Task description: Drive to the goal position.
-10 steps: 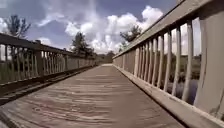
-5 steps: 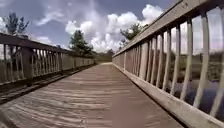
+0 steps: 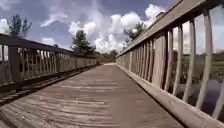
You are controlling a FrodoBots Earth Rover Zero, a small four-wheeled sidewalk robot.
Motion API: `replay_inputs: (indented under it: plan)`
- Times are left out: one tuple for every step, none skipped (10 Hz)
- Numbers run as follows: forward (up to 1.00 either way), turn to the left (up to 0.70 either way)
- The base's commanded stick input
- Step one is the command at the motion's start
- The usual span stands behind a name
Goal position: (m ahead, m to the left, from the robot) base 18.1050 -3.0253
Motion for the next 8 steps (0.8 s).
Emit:
replay_inputs:
  plan:
    - [0.85,0.00]
    - [0.85,0.00]
    - [0.85,0.00]
    - [0.85,0.00]
    - [0.85,0.00]
    - [0.85,0.00]
    - [0.85,0.00]
    - [0.85,0.00]
